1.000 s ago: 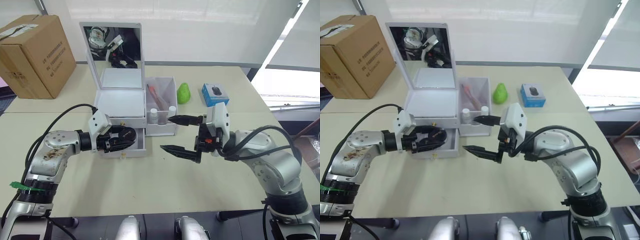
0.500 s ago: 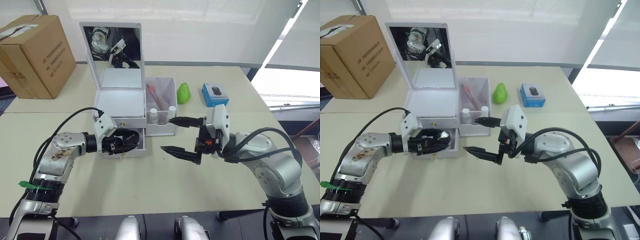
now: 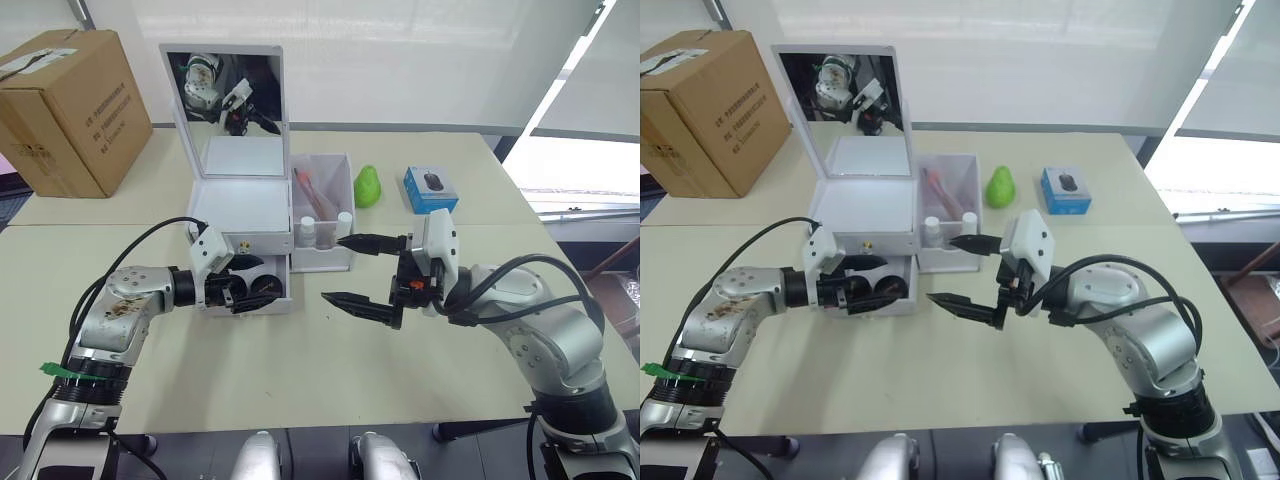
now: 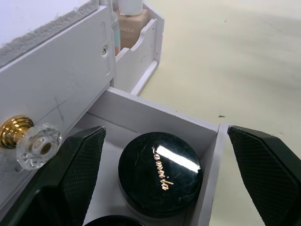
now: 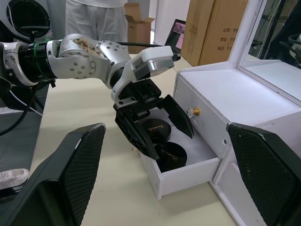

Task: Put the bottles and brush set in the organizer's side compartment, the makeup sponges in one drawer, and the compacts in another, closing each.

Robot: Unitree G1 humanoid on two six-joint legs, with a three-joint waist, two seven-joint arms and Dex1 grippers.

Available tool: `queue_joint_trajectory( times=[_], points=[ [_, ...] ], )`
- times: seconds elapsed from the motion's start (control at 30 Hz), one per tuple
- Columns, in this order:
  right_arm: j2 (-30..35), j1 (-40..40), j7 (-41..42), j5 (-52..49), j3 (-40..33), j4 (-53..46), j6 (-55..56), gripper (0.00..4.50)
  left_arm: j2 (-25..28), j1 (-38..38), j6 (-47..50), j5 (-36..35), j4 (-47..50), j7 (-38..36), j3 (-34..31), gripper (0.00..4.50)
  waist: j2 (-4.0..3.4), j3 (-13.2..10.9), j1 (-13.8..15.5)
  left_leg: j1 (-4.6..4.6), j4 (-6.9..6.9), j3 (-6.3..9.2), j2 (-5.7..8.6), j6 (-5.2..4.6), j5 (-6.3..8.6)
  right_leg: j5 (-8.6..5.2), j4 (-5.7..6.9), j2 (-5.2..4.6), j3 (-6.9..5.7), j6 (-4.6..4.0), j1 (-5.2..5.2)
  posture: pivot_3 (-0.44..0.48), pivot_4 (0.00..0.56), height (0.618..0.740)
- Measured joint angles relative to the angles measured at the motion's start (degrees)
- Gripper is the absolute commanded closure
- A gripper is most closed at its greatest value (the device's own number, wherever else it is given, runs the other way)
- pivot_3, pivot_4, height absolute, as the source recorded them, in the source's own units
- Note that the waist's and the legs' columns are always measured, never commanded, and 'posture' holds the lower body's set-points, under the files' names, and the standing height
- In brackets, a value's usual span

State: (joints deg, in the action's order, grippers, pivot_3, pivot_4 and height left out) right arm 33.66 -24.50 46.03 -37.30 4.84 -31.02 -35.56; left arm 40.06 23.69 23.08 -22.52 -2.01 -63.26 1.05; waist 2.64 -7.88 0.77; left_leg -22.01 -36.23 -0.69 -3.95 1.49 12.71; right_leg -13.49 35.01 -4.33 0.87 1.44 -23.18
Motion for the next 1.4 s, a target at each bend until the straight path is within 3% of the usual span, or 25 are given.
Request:
queue_joint_trajectory(
  times=[0.13,0.23,0.4,0.63,1.0,1.4],
  points=[
    [-0.02,-0.04,0.04,0.02,0.03,0.08,0.01,0.0,1.9,-1.03,3.39,-4.26,4.55,-1.05,-3.36,0.02,-0.01,0.0,-0.17,0.05,0.01,0.0,0.0,0.0,0.0,-0.01,0.0,0.0,0.02,-0.01,0.01,0.0,0.15,0.722],
    [0.08,0.07,0.07,0.03,0.02,0.11,0.01,0.0,5.19,-5.23,7.43,-9.27,9.16,-2.06,-8.3,0.59,-0.02,0.0,-0.45,0.11,0.07,0.01,-0.02,0.0,0.0,-0.01,0.01,0.02,0.03,-0.01,-0.02,0.0,0.15,0.722],
    [0.12,0.15,0.1,0.02,-0.12,0.18,0.03,0.0,11.37,-14.05,11.96,-14.67,14.22,-4.92,-15.89,2.17,-0.14,-0.08,-0.69,0.22,0.22,-0.01,-0.01,0.0,0.0,-0.09,0.0,-0.03,0.01,-0.12,0.0,0.0,0.15,0.722],
    [-0.1,0.14,0.68,0.04,0.02,0.54,0.06,0.0,14.3,-21.95,11.67,-14.21,14.93,-6.42,-18.31,4.47,-0.37,-0.25,0.1,0.15,0.21,-0.07,-0.01,0.02,0.01,-0.09,-0.07,-0.13,-0.07,-0.12,-0.26,0.0,0.15,0.722],
    [-0.36,0.15,1.11,0.09,0.05,0.7,0.05,0.0,12.04,-19.76,4.37,-3.22,11.02,-1.14,-9.33,4.47,-0.35,-0.24,-0.03,0.07,0.21,-0.06,-0.01,0.01,0.01,-0.08,-0.02,-0.07,-0.04,-0.13,-0.11,0.0,0.15,0.722],
    [-0.29,0.57,-0.12,0.08,0.09,0.07,-0.11,0.0,3.02,-7.27,-4.17,6.31,-0.72,7.94,-4.03,4.47,-0.08,-0.05,0.05,0.05,0.15,-0.03,-0.01,0.0,0.0,-0.04,-0.01,-0.03,-0.04,-0.06,-0.04,0.0,0.15,0.722]
  ],
)
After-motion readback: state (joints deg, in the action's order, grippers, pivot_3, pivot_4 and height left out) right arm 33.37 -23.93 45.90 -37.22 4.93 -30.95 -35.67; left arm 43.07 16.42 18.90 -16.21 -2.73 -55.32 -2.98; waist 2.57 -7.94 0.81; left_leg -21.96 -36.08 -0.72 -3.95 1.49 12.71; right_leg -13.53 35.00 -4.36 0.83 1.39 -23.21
